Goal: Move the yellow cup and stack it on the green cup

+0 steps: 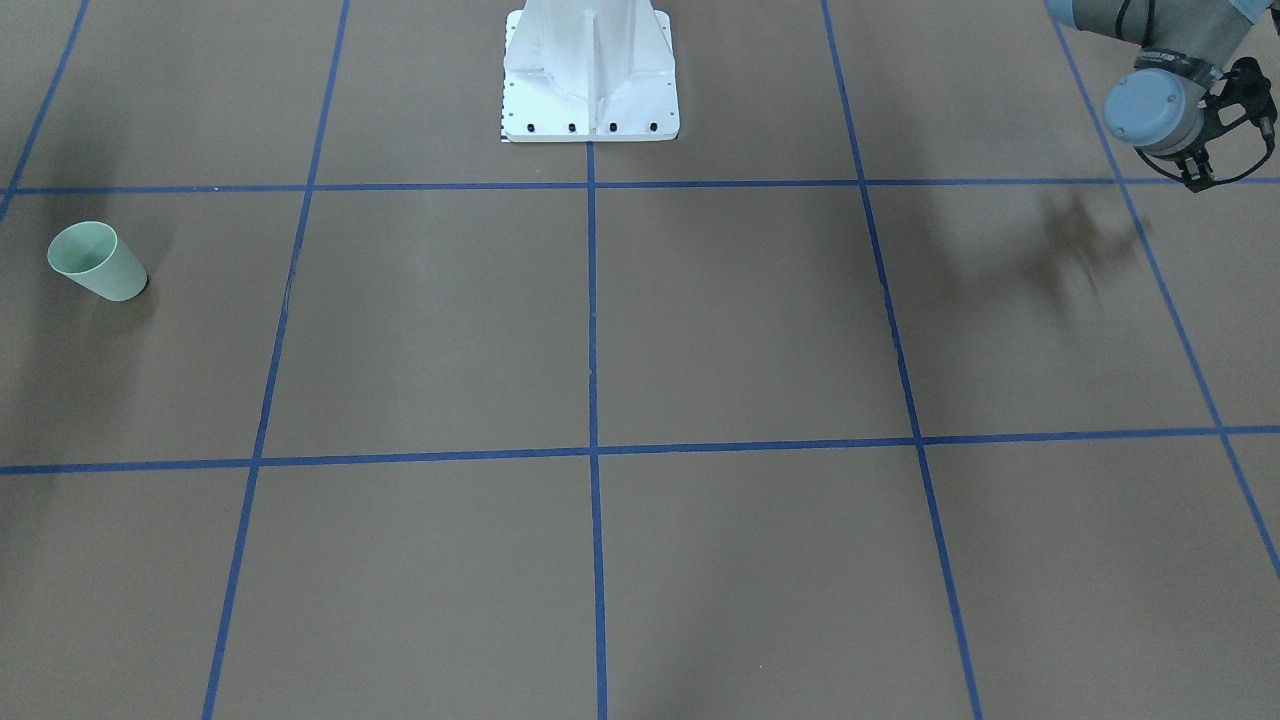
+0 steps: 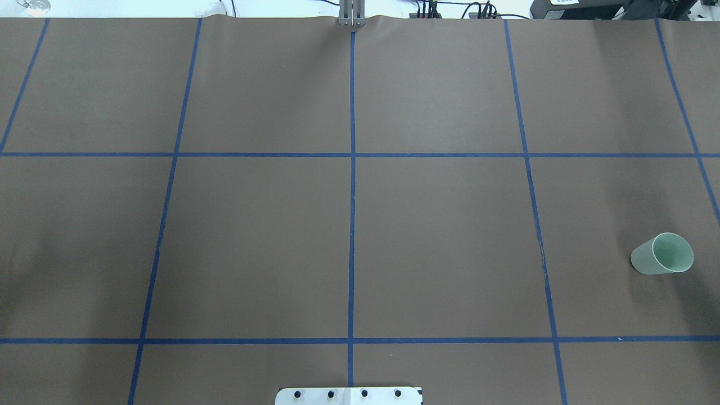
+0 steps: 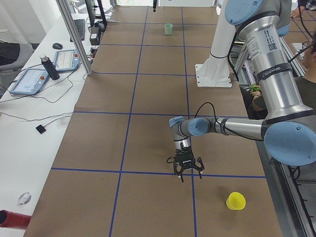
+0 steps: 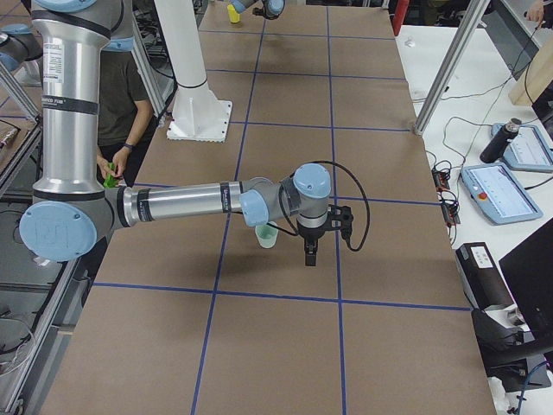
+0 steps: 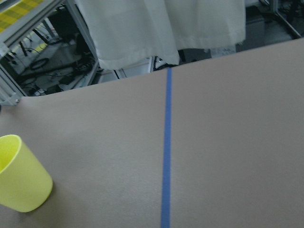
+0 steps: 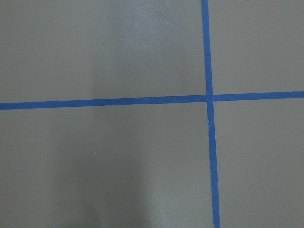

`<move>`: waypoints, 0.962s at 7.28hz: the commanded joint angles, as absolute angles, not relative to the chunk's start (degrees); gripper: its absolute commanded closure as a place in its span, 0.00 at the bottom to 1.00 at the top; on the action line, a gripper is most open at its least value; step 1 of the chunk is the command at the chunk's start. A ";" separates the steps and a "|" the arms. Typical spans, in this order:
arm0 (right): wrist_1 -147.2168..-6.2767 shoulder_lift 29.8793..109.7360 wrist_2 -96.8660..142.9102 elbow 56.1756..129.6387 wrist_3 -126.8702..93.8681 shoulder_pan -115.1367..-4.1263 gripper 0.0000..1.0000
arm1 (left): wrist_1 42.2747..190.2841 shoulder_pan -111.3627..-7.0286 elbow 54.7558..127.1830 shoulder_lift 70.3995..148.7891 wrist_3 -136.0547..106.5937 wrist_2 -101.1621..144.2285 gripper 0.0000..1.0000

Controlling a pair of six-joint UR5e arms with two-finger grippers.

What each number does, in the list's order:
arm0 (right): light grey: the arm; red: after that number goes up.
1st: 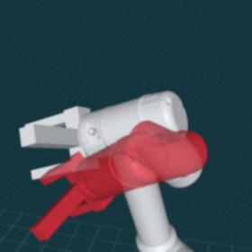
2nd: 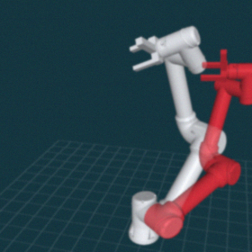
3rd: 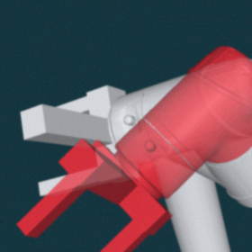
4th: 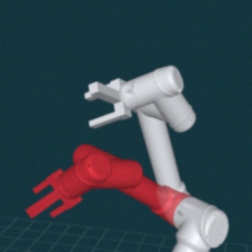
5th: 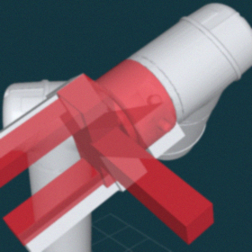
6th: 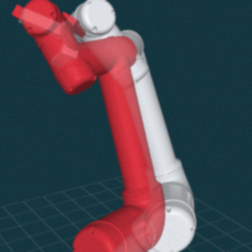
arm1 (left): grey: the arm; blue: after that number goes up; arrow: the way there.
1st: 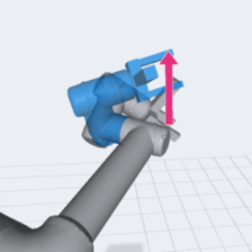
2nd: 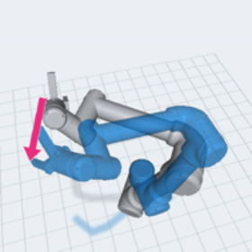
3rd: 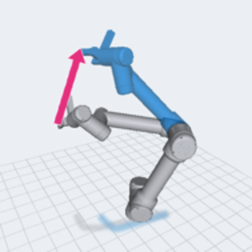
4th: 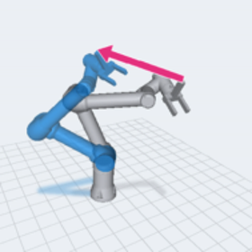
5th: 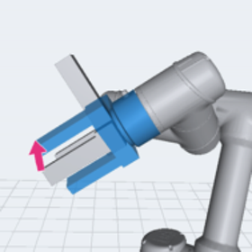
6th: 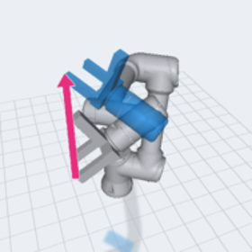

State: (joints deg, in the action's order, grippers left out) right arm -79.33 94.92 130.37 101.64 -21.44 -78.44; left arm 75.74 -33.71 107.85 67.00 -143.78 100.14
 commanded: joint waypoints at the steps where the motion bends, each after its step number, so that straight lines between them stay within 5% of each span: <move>1: -79.28 94.83 130.17 101.95 -21.36 -77.53 0.00 | 71.46 -26.93 107.58 66.88 -155.08 103.95 0.04; 7: -78.67 94.75 127.79 102.13 -21.27 -76.03 0.00 | 75.23 -17.14 97.40 66.80 -167.08 108.63 0.04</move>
State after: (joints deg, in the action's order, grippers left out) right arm -79.13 94.76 128.25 102.04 -21.29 -76.31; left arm 74.24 -17.72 99.09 66.83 -166.02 108.41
